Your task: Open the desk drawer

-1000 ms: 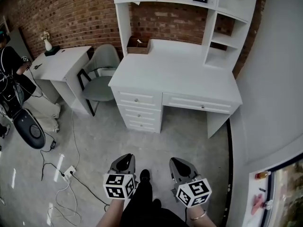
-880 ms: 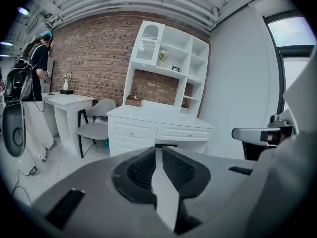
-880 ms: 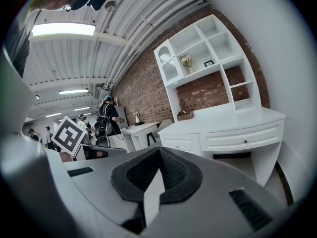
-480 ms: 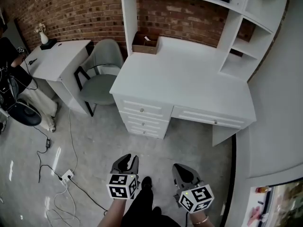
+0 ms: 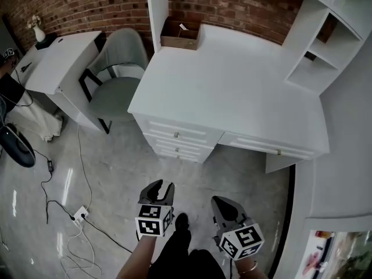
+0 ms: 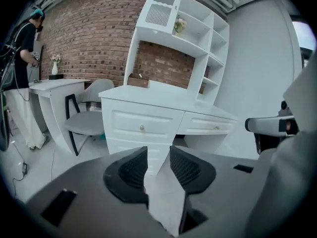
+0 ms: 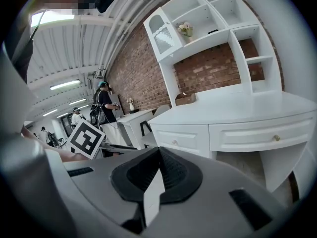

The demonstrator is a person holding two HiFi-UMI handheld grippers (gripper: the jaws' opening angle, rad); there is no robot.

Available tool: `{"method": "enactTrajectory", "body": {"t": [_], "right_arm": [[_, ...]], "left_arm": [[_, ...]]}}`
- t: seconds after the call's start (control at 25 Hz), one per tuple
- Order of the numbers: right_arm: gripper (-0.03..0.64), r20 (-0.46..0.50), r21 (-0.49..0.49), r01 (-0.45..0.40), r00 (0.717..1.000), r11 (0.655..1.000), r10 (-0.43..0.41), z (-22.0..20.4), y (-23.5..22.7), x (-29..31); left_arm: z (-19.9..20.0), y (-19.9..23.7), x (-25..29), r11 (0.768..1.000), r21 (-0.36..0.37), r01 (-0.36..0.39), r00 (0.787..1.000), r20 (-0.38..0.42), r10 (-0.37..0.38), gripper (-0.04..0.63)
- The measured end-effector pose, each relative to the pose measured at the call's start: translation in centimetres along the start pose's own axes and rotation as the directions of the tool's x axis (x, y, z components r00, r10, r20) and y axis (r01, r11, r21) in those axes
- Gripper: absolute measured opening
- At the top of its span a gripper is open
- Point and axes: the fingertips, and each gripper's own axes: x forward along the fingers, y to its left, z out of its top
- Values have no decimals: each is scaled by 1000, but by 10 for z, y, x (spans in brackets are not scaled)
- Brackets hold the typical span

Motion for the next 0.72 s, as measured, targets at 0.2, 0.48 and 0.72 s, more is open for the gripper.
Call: {"method": "enactTrajectory", "body": {"t": [0.2,0.48,0.72], "right_arm": [[5,-19,6,-15,1000,1000,15,-21,-18,36],[5,-33,4,-12,999,1000,13,-87,-55,79],[5,-33,15,-2,999,1000,3,-145,-85,106]], "left_arm": [[-18,17,45,1000,0,-9,1000,-30,9,141],[-75,35,112,1000,-9,-21,999,-34,21,153],[-125,52,172,1000,-18,-16,999,-36,15,155]]}}
